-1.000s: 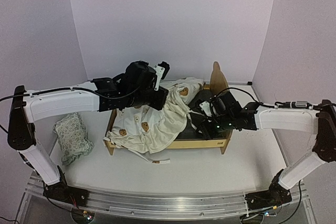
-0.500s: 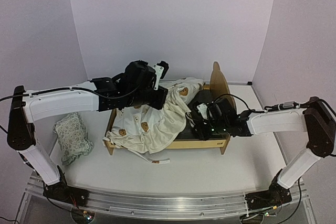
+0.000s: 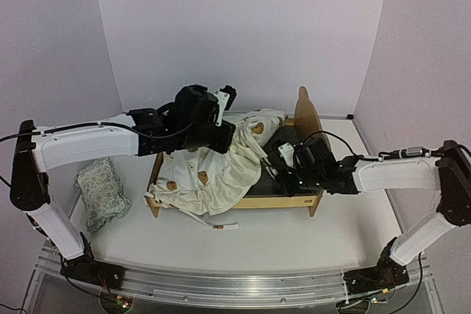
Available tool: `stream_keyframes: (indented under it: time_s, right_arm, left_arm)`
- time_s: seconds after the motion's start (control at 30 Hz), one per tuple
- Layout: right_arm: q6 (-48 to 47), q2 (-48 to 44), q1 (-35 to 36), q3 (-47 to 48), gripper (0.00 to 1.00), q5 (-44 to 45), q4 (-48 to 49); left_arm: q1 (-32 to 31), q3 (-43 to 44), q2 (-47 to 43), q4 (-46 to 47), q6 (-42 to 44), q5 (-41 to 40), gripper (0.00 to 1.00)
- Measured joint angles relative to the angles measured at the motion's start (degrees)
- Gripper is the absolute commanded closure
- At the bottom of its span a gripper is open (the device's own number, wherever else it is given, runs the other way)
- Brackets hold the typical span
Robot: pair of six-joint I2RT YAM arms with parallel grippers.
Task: Set up the pet bed
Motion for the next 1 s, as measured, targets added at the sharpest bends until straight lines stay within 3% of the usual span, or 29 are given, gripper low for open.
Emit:
stream_keyframes:
  time_s: [0.17, 0.27, 0.3, 0.4, 0.43, 0.6, 0.73, 0.9, 1.0]
  right_arm:
    - [-0.46, -5.16, 1.16, 0.02, 0.97, -0.36, -1.82]
    - [-0.47, -6.66, 1.48, 0.02, 0.98, -1.56, -2.68]
    - [-0.54, -6.76, 1.48, 0.02, 0.95, -1.97, -2.98]
    - [-0.65, -6.73, 1.48, 0.03, 0.6, -2.45, -4.13]
    - [-0.71, -6.64, 1.48, 0.05, 0.53, -2.43, -4.47]
    - [-0.9, -3.64, 1.51, 0.57, 0.46, -1.31, -4.96]
    - [-0.99, 0.6, 1.53, 1.7, 0.51, -0.33, -5.17]
    - [-1.95, 4.22, 1.53, 4.1, 0.81, 1.11, -4.68]
    - [-1.71, 4.55, 1.53, 4.15, 0.89, 2.42, -4.72]
  left_arm:
    - [0.1, 0.0, 0.0, 0.0, 0.0, -0.03, 1.0]
    - [0.18, 0.02, 0.0, 0.0, -0.02, -0.01, 1.0]
    - [0.19, 0.02, 0.0, 0.0, -0.02, -0.01, 1.0]
    - [0.22, 0.02, 0.0, 0.0, -0.06, 0.01, 1.0]
    - [0.22, 0.02, 0.0, 0.0, -0.07, 0.02, 1.0]
    - [0.24, 0.02, 0.0, 0.0, -0.33, 0.03, 1.0]
    - [0.24, 0.02, 0.0, 0.0, -0.44, 0.05, 1.0]
    - [0.24, 0.02, 0.0, -0.02, -0.44, 0.08, 1.0]
    - [0.24, 0.02, 0.0, -0.02, -0.44, 0.08, 1.0]
